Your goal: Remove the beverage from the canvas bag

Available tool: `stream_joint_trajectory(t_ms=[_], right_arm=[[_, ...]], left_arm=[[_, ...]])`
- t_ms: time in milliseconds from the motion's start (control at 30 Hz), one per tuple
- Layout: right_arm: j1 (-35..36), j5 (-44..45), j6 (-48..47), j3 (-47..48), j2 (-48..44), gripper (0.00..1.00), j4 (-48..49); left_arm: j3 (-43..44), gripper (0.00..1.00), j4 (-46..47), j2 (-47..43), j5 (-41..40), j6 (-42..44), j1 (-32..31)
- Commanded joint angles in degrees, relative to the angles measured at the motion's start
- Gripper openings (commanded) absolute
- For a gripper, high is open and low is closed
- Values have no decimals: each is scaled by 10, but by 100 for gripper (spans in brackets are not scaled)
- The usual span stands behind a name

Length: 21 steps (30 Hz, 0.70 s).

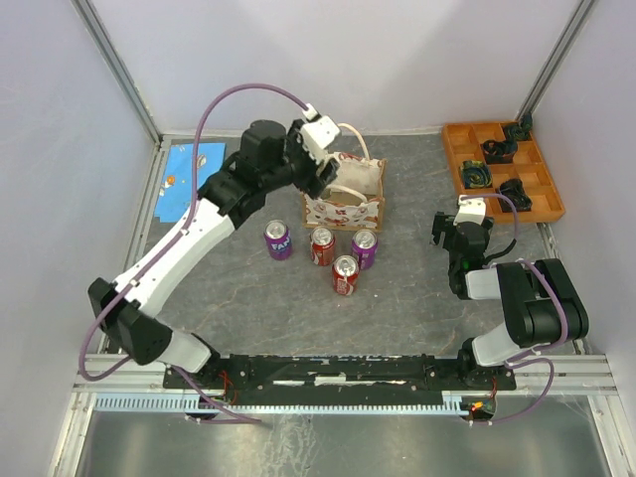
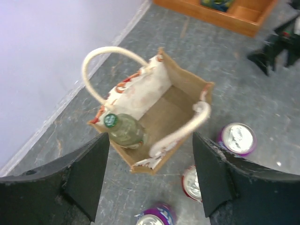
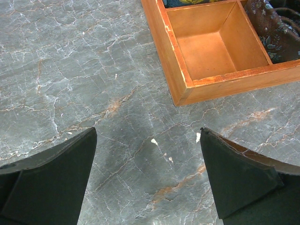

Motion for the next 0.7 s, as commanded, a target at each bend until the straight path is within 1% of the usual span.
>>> stream_joint_trajectory(t_ms=[0, 100, 167, 267, 333, 433, 533, 667], right_arm=[[-2, 4, 4, 10, -7, 99, 18], [-2, 4, 3, 10, -7, 99, 18], [-2, 4, 4, 9, -7, 99, 18], [-2, 4, 4, 10, -7, 99, 18], [-2, 4, 4, 9, -7, 99, 18], [-2, 3, 4, 10, -7, 99, 18], [-2, 4, 4, 10, -7, 99, 18], [-2, 3, 4, 10, -7, 99, 18]], left_arm=[[20, 73, 101, 48, 41, -70, 66], [36, 66, 145, 85, 51, -90, 96], [43, 65, 174, 115, 54, -92, 105], [36, 68, 216, 151, 60, -93, 114], [28, 75, 247, 171, 68, -101, 122], [9, 74, 300, 193, 82, -118, 132], [-26, 74, 370, 205, 79, -132, 141], [-56, 74, 437, 226, 83, -143, 151]])
